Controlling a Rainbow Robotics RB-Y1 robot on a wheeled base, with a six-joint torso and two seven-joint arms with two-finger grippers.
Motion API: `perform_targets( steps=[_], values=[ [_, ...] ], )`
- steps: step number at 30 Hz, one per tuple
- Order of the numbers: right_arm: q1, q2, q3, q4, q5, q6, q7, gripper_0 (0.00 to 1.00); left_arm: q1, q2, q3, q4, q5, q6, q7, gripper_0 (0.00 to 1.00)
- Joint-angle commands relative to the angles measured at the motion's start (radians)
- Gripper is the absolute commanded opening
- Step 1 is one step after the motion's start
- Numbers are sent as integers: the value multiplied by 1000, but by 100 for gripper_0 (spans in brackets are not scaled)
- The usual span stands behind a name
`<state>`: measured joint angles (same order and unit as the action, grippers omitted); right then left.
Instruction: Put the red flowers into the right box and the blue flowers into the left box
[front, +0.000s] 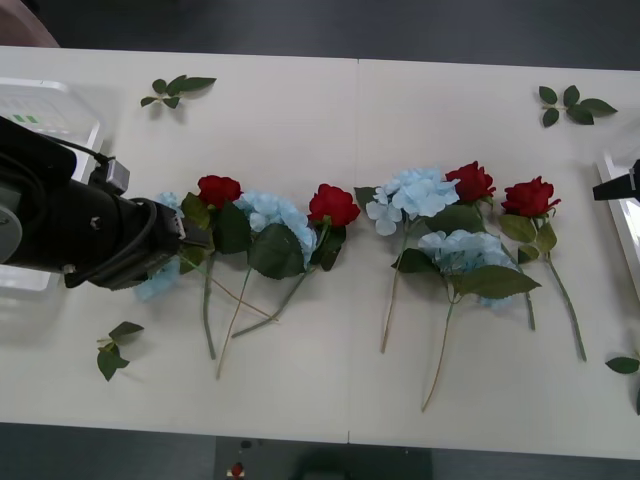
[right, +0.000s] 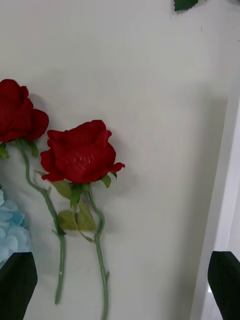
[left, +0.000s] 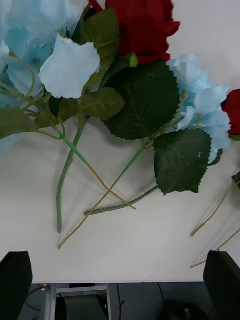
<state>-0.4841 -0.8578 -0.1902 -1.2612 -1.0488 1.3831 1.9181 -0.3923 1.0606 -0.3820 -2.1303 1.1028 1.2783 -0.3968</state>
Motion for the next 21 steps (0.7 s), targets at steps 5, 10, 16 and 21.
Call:
perform_targets(
  steps=[5, 10, 16, 21],
  values=[
    [-50, -9, 206, -14, 88, -164, -153, 100, -80, -68, -123, 78, -222, 7, 173, 100],
    [-51, -9, 284, -14, 107, -200, -217, 100, -125, -109, -175, 170, -264, 6, 185, 100],
    [-50, 0, 344, -12, 124, -245, -235, 100, -175, -136, -238, 260, -281, 7, 182, 100],
    [-50, 39, 344, 16, 144, -262, -234, 100, -206, -152, -293, 314, -291, 6, 185, 100]
  ],
)
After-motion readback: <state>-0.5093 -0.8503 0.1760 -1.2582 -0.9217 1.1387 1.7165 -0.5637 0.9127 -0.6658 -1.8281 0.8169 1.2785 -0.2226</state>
